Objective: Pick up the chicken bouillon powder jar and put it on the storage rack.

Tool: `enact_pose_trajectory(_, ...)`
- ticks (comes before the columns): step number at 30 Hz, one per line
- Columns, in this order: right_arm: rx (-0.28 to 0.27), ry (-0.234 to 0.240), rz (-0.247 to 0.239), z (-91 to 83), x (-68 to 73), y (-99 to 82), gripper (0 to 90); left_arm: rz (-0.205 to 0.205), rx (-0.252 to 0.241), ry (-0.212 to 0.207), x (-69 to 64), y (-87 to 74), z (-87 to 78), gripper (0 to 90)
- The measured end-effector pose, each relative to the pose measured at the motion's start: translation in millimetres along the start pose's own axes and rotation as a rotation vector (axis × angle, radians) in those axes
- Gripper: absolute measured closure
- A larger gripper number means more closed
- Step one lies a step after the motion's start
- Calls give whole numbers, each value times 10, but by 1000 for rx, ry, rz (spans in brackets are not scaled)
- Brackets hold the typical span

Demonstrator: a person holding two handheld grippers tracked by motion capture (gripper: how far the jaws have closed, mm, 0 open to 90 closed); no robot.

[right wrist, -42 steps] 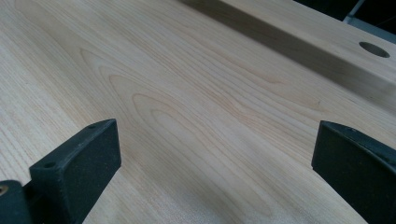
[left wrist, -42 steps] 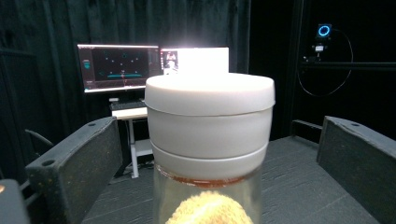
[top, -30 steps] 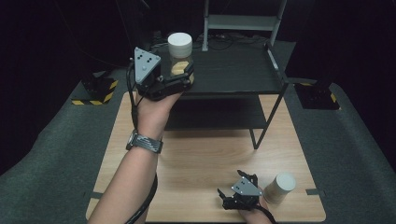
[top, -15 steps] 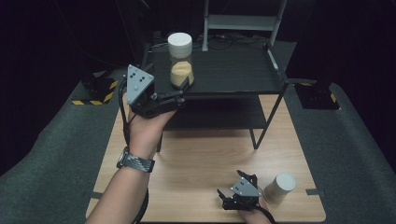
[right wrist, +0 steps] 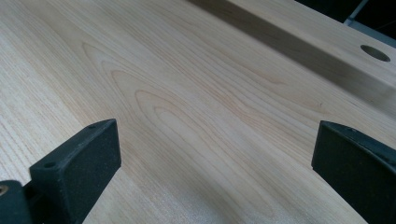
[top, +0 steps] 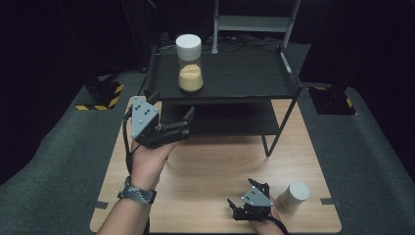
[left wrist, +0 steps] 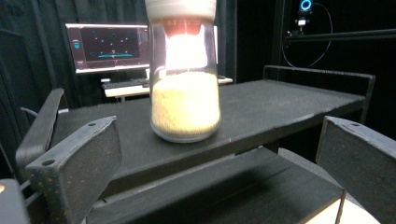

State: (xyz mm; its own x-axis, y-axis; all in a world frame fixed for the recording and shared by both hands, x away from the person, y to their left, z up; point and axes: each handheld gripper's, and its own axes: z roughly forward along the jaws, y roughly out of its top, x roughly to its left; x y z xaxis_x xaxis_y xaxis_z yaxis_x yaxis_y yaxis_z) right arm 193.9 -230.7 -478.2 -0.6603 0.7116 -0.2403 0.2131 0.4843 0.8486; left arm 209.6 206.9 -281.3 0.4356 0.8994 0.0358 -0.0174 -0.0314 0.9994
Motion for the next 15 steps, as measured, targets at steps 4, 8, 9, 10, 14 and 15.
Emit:
enact_pose_trajectory(4,-2,-1,-6,1,8,-1,6,6,17,-8,-4,-104,-49,3)
enact_pose_trajectory(8,0,-1,-7,2,8,1,6,23,40,-13,-35,-221,-97,3)
enact_pose_trajectory(9,0,-1,-6,2,9,2,6,23,44,-15,-37,-245,-108,4)
enact_pose_trajectory(10,0,-1,-6,2,8,2,6,19,47,-17,-36,-280,-124,3)
enact_pose_trajectory(14,2,-2,-10,1,10,4,6,19,62,-18,-46,-435,-193,3)
enact_pose_trajectory(15,2,-2,-10,2,11,4,6,15,65,-22,-48,-477,-209,3)
